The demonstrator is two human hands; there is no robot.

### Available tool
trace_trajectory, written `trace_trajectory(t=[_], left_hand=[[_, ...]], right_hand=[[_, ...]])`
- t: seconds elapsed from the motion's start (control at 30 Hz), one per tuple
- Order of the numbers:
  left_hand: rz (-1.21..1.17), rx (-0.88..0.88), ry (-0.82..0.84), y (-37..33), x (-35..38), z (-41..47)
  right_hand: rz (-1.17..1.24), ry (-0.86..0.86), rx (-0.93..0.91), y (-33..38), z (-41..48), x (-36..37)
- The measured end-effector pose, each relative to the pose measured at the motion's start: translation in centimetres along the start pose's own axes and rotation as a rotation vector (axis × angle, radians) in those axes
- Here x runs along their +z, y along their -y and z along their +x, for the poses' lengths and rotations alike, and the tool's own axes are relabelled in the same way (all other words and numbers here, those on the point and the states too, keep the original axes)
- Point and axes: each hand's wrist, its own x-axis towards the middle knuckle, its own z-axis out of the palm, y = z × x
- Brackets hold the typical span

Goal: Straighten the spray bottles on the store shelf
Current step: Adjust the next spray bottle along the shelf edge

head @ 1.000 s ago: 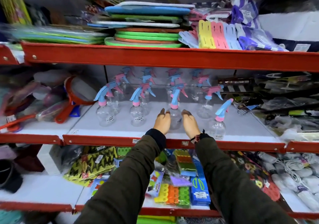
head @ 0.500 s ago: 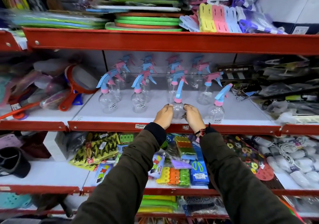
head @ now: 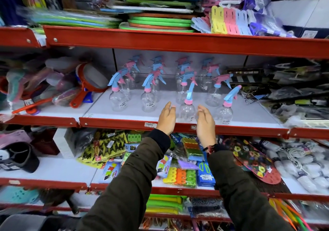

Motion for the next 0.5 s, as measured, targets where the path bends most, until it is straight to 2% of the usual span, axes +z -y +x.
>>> trace_trajectory(t=[0.2, 0.3, 0.5], left_hand=[[-0.047, 0.014, -0.134, 0.9, -4.8, 0.9], [-0.034, 0.011, -0.186, 1.5, -7.5, 3.0], [-0.047, -0.075, -0.136, 2.5, -11.0, 7.6]], right_hand=[[0.082, 0.154, -0.01, 1.3, -1.1, 6.4], [0.09, 0.172, 0.026, 2.1, 0.4, 10.0], [0.011, 0.197, 0.11, 3.1, 3.8, 15.2]])
